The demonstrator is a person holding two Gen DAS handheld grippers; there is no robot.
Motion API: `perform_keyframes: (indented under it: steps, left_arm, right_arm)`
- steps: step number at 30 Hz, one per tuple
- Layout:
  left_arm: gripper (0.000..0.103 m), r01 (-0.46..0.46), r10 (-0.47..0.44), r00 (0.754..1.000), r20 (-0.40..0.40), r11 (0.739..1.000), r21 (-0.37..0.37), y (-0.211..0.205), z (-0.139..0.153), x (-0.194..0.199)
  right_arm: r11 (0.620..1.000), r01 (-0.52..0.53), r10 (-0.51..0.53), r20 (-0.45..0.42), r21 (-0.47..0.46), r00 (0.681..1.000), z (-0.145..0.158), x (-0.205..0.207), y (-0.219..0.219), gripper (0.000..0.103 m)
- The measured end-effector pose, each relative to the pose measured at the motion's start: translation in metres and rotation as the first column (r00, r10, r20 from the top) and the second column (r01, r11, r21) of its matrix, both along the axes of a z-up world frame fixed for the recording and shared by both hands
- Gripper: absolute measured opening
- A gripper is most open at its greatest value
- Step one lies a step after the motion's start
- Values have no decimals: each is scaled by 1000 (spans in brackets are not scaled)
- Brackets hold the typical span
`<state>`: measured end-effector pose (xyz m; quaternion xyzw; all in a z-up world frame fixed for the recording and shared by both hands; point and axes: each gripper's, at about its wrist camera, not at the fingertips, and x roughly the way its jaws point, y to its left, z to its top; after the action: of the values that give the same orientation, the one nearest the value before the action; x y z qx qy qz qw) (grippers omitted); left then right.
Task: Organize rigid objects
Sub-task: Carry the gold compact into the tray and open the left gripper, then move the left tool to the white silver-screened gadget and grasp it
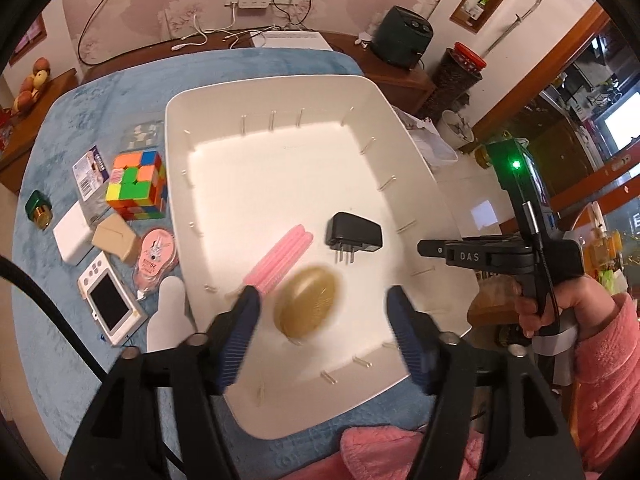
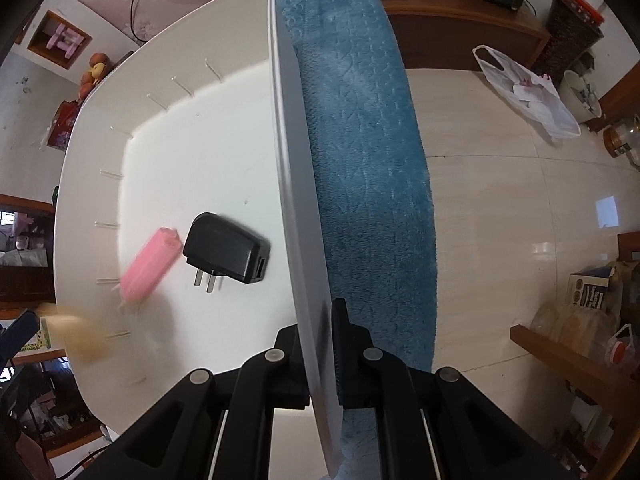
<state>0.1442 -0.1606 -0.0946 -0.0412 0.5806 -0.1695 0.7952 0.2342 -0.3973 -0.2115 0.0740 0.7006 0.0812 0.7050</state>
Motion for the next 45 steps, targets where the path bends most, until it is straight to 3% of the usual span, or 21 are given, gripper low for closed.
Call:
perform_keyframes:
  steps: [9,22,29,34,39,45]
  left_arm:
    - [78,-41,41,999,-26,999,-13,19,-2,6]
    - [78,-228,228,972,-49,974,17,101,-6,22]
    - [78,-361,366,925,-105,930,68,153,-22,28]
    - [78,-429,430,887,-169,902,48,183,-39,30]
    - [78,-462,461,856,-235,885,52,201,-59,37]
    - [80,-500,486,793,-368,864,64,214,-92,48]
  right_arm:
    - [1000,25,-26,-17,-10,1000,0,0,1,7]
    - [992,113,-115,-34,-50,993,-1,-5,0,7]
    - [983,161,-166,-64,-84,984,-6,-10,-1,6]
    - [977,182,-191,-71,-111,979,-5,-11,1,7]
    - [971,196,-208,-76,-140,975,-5,-10,5,8]
    - [964,211,-227,-86,-163,970,-5,-10,7,9]
